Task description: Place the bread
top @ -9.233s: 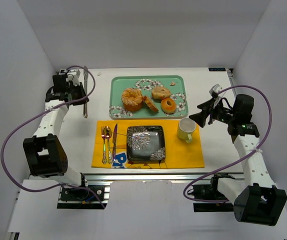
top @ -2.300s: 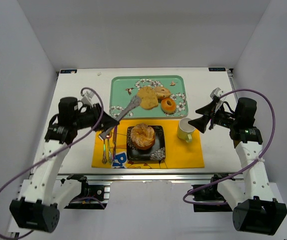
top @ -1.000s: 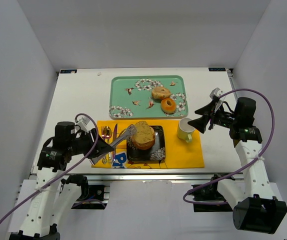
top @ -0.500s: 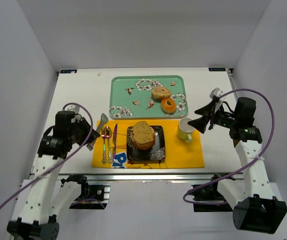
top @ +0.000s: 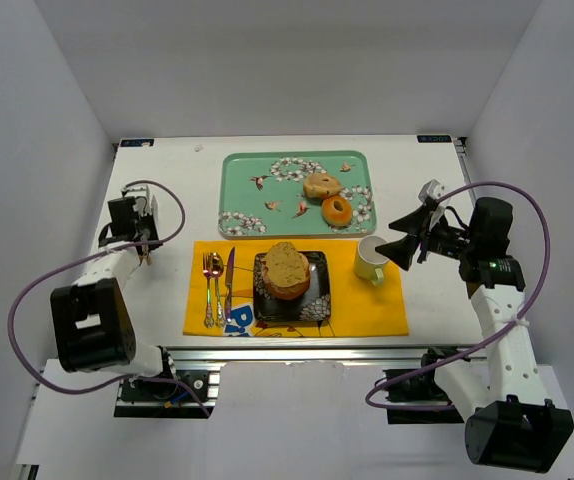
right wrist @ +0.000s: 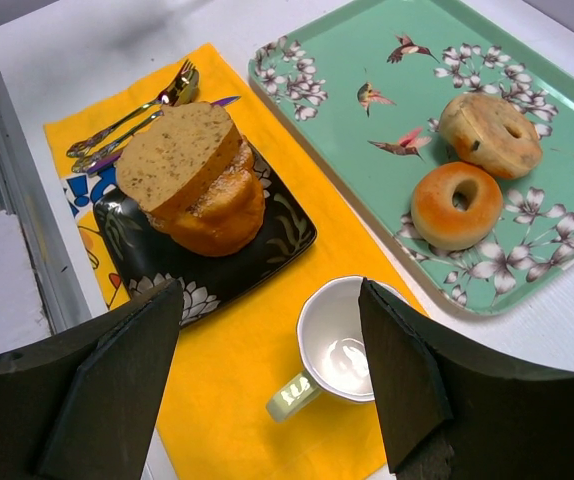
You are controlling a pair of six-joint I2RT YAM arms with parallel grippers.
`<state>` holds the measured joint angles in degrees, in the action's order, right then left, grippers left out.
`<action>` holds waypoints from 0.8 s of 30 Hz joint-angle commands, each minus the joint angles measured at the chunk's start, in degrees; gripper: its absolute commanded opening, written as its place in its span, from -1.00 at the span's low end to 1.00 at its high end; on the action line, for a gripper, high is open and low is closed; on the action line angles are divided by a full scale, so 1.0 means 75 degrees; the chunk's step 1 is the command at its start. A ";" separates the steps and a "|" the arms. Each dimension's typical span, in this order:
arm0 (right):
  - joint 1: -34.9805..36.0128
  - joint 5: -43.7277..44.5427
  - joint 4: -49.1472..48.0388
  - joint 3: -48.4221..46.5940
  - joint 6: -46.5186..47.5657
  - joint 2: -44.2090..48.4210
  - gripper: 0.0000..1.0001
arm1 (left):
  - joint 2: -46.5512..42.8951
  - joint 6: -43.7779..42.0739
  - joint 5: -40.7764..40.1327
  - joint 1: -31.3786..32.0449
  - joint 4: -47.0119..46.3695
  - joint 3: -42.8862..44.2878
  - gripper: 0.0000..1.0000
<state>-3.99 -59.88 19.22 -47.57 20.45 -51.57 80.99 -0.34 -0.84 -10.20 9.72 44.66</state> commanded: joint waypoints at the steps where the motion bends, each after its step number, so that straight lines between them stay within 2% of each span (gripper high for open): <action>1: 0.0028 -0.0138 -0.0032 0.0143 0.0086 0.0161 0.52 | 0.0345 -0.1160 0.1479 -0.0269 -0.0979 -0.0061 -0.77; 4: 0.0028 -0.0067 0.0038 0.0202 0.0098 0.0173 0.52 | 0.0825 -0.1419 0.1764 -0.0293 -0.0909 0.0021 -0.48; 5: 0.0028 -0.0044 0.0062 0.0191 0.0110 0.0150 0.52 | 0.0919 -0.1443 0.1823 -0.0293 -0.0874 0.0033 -0.33; 11: 0.0028 0.0073 0.0214 -0.0114 0.0285 -0.0155 0.53 | 0.1517 -0.1443 0.2056 -0.0328 -0.0546 -0.0026 -0.15; 12: 0.0028 0.0085 0.0237 -0.0219 0.0320 -0.0259 0.53 | 0.1552 -0.1420 0.2116 -0.0398 -0.0476 0.0032 0.04; 14: 0.0028 0.0085 0.0319 -0.0301 0.0356 -0.0412 0.53 | 0.1541 -0.1385 0.2186 -0.0445 -0.0498 0.0056 0.22; 16: 0.0040 0.0050 0.0413 -0.0453 0.0437 -0.0506 0.53 | 0.1506 -0.1338 0.2070 -0.0457 -0.0440 0.0173 0.39; 18: 0.0028 0.0015 0.0530 -0.0536 0.0461 -0.0588 0.57 | 0.1378 -0.1210 0.1895 -0.0492 -0.0405 0.0325 0.47; 19: 0.0040 0.0073 0.0531 -0.0594 0.0380 -0.0600 0.77 | 0.1319 -0.1104 0.1719 -0.0504 -0.0370 0.0396 0.63; 22: 0.0028 0.1007 0.0087 -0.0618 -0.0835 -0.0670 0.79 | 0.0816 -0.0647 0.1390 -0.0539 -0.0381 0.0560 0.80; 23: 0.0028 0.1359 0.0051 -0.0746 -0.1431 -0.0763 0.79 | 0.0664 -0.0472 0.1285 -0.0539 -0.0381 0.0595 0.93; 24: 0.0028 0.2117 0.0062 -0.0851 -0.1658 -0.0834 0.79 | 0.0326 -0.0134 0.1180 -0.0539 -0.0393 0.0607 0.95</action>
<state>-3.97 -53.67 22.20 -50.22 16.67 -56.71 90.59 -6.55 10.68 -13.78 7.05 46.52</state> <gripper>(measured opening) 0.893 0.963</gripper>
